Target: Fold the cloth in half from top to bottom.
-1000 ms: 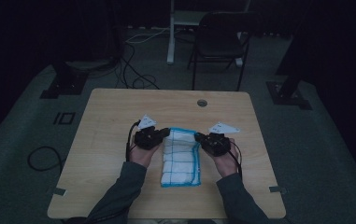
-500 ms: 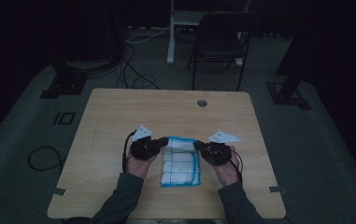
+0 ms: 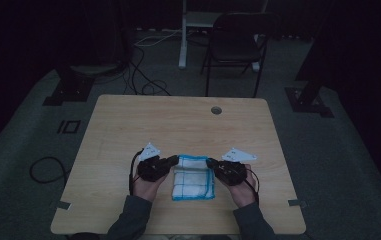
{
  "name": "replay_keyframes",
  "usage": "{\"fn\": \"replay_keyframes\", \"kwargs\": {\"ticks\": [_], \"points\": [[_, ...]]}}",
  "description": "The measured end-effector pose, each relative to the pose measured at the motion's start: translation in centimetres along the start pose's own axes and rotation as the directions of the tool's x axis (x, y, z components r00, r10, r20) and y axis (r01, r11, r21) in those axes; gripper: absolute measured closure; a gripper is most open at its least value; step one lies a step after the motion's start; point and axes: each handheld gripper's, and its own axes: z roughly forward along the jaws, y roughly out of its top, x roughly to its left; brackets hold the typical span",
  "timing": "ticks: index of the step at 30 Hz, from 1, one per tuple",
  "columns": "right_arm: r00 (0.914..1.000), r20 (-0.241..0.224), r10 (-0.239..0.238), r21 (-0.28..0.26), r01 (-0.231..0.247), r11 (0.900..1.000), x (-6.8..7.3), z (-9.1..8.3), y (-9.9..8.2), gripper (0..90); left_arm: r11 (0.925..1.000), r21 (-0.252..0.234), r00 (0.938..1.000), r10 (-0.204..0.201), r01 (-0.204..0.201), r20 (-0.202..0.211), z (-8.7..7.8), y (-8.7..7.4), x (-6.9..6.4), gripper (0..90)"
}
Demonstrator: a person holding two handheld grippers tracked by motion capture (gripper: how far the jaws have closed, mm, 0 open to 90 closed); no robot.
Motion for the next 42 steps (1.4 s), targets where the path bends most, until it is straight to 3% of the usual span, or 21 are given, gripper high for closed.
{"fn": "replay_keyframes", "kwargs": {"ticks": [15,30,42], "points": [[0.9994,-0.021,0.026,0.02,-0.025,0.9995,0.6,-0.1,-2.1,83.4,0.9998,0.012,0.9998,-0.013,0.012,0.014,-0.4,-1.7,-0.6,86.8],[0.9999,-0.015,0.008,0.051,-0.007,0.9987,1.0,0.2,-3.5,83.3,0.9992,0.026,0.9994,-0.031,0.031,0.018,-0.3,-3.3,-0.7,86.8],[0.9993,-0.028,0.023,0.063,-0.021,0.9978,1.2,0.6,-4.7,83.3,0.9982,0.043,0.9989,-0.043,0.042,0.016,-0.3,-4.5,-0.9,86.4]]}}
